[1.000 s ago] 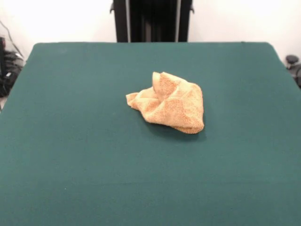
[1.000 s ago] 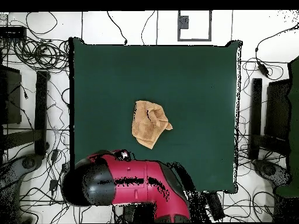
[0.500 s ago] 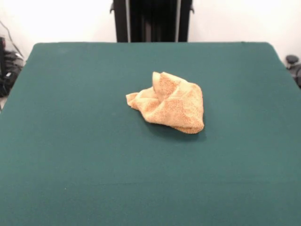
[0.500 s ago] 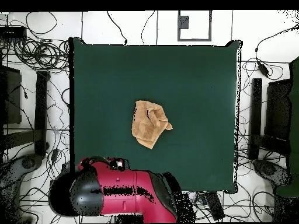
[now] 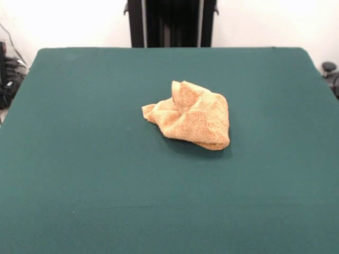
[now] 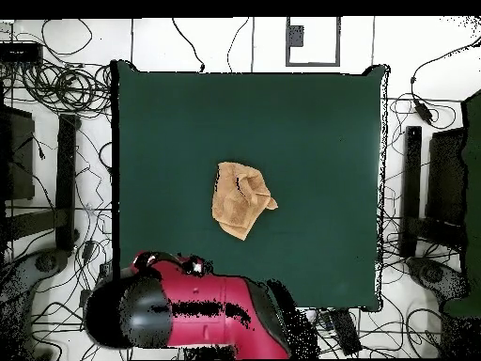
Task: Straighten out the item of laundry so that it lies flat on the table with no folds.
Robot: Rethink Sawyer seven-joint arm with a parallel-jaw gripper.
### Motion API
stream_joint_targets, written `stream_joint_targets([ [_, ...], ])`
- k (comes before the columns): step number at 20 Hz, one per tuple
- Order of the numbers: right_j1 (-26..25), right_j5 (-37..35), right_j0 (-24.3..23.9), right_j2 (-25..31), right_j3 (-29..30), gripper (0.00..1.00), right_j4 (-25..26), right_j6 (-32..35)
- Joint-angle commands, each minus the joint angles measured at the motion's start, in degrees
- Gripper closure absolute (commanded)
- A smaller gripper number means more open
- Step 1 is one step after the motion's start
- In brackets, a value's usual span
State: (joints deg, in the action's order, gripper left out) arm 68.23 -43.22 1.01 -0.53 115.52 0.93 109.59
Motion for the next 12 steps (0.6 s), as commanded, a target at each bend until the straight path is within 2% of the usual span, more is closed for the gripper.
stream_joint_targets([
  [1,-7.0,-1.15,-8.98,1.66,-0.89,0.0,1.09,-1.83],
  [2,-8.99,-1.22,-12.34,2.47,-2.82,0.0,1.65,-4.57],
  [8,-7.8,1.2,-16.73,5.22,0.62,0.0,3.37,-7.09],
  [12,-6.58,-0.04,-18.65,6.68,1.39,0.0,5.04,-8.56],
])
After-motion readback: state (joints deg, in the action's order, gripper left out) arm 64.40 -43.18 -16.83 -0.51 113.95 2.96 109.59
